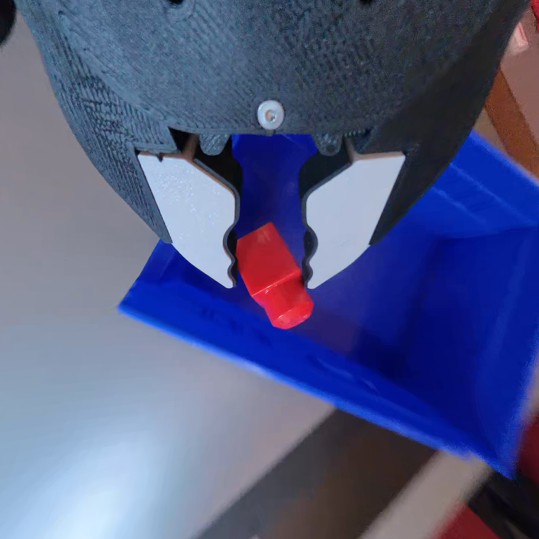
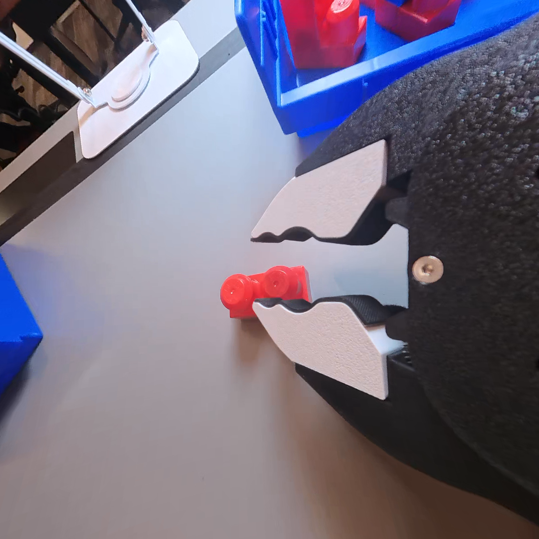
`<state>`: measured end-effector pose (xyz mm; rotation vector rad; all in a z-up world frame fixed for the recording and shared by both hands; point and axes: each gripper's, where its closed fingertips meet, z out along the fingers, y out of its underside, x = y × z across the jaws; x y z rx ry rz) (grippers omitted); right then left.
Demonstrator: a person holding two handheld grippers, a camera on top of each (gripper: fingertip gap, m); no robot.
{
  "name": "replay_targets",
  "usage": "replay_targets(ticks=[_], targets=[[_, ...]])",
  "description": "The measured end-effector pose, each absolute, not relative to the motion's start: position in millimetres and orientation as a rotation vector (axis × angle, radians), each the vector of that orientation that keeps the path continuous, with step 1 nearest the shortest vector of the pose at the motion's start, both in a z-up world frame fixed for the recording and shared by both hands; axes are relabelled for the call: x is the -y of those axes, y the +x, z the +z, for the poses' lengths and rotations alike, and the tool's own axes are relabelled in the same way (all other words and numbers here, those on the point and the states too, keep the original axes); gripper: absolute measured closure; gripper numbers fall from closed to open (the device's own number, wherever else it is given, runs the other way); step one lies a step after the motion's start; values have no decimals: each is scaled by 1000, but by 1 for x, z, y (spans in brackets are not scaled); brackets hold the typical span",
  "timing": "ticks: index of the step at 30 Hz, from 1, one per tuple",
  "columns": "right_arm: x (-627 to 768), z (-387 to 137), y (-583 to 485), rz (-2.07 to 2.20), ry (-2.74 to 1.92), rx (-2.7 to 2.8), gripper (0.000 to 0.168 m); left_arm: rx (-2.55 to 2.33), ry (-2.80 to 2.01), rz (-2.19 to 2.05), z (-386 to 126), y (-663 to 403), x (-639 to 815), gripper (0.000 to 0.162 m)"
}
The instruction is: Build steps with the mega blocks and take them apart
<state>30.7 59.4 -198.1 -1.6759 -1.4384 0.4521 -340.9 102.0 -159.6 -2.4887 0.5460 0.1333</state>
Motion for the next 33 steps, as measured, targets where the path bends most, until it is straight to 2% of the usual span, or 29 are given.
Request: replay_targets(ticks=[4, 7, 9, 12, 15, 19, 29, 33], targets=[[-56, -202, 27, 535, -1696, 1435, 128, -674, -1995, 70, -84, -271, -102, 119], [-53, -209, 25, 556, -1719, 1452, 125, -842, -1724, -243, -68, -181, -71, 119], [-52, -213, 24, 558, -1734, 1464, 125, -902, -1635, -437, -81, -130, -52, 119], [-52, -219, 23, 534, -1746, 1479, 124, -1004, -1644, -610, -128, -78, -35, 119], [-53, -222, 24, 521, -1749, 1485, 125, -1114, -1709, -652, -175, -53, -29, 119], [-54, -225, 26, 519, -1755, 1490, 125, -1271, -1770, -591, -211, -50, -23, 119], [-53, -229, 26, 507, -1760, 1511, 125, -1467, -1923, -447, -222, -96, -4, 118], [-53, -229, 25, 501, -1757, 1511, 126, -1365, -1803, -478, -211, -92, -10, 119]])
